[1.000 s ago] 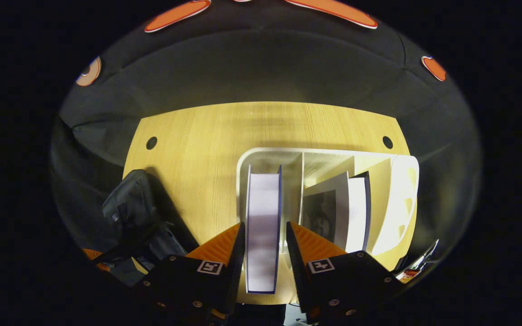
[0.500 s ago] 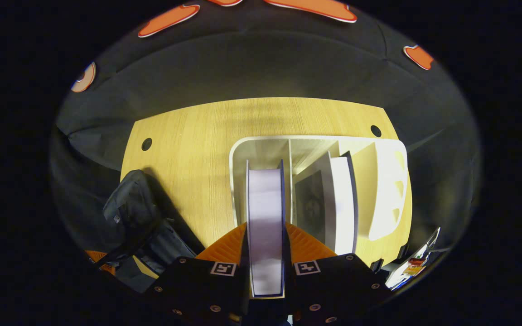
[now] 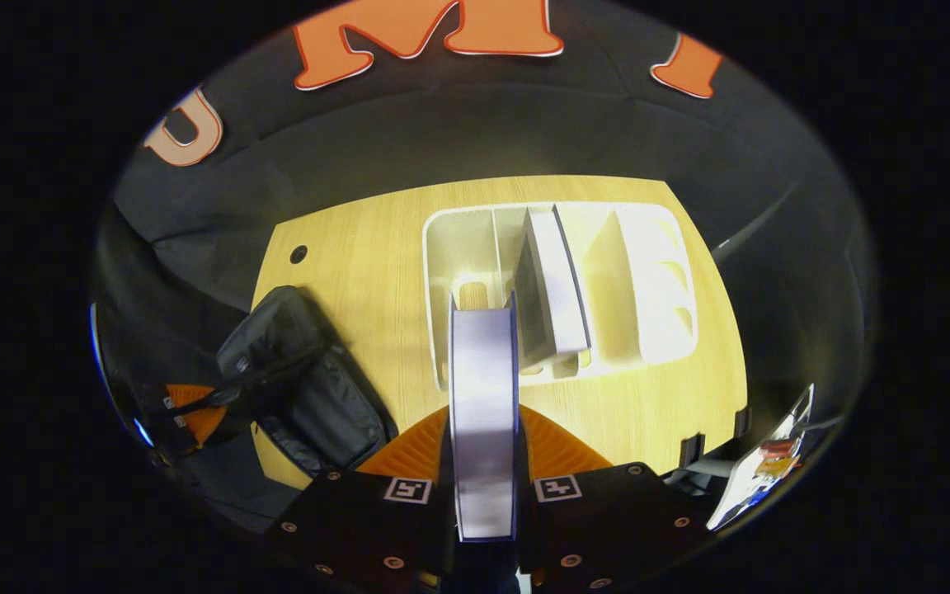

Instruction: Open the schoolbag, grab two books from the bookshelf and put them into the schoolbag.

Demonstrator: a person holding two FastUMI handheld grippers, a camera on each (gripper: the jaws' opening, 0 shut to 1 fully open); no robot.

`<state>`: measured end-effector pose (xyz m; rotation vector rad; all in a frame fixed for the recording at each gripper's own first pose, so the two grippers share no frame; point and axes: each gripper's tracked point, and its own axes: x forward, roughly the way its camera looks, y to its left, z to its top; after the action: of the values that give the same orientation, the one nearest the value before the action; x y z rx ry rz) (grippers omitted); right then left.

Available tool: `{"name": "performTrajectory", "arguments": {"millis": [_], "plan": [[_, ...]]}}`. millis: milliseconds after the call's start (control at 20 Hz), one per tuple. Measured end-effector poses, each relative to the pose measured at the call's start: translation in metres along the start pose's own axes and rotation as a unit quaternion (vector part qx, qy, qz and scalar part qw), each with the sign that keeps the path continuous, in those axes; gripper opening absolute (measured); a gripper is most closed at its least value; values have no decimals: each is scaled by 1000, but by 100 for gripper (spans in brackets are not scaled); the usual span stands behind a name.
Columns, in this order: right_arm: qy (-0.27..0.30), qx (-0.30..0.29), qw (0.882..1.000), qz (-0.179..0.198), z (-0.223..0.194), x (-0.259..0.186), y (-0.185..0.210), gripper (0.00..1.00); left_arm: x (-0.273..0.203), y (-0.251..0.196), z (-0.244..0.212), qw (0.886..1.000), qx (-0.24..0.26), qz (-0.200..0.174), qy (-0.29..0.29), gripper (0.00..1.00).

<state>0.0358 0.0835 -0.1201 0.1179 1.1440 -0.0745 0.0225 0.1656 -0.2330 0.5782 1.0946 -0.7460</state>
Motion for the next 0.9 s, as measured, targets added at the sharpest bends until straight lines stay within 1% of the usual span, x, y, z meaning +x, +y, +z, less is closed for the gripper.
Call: {"name": "performTrajectory", "arguments": {"millis": [200,350,450,500,650,800,900], "plan": [[-6,41,998,45,-43,-17,5,29,-2,-8,-3,1000,-2,-7,-6,6],[-13,66,996,63,-63,-18,7,28,-3,-12,-5,1000,-17,-6,-14,6],[-16,100,989,111,-77,-27,18,28,-6,-12,-8,1000,-25,-2,-17,5],[-18,110,986,128,-82,-28,25,28,-8,-11,-9,999,-31,-1,-18,5],[-25,129,978,162,-91,-21,39,28,-13,-11,-3,999,-46,-3,-28,5],[-17,159,963,217,-99,-10,66,27,-17,-10,5,997,-68,-3,-40,5],[-14,178,953,245,-103,1,81,27,-19,-12,9,996,-78,-3,-48,5]]}}
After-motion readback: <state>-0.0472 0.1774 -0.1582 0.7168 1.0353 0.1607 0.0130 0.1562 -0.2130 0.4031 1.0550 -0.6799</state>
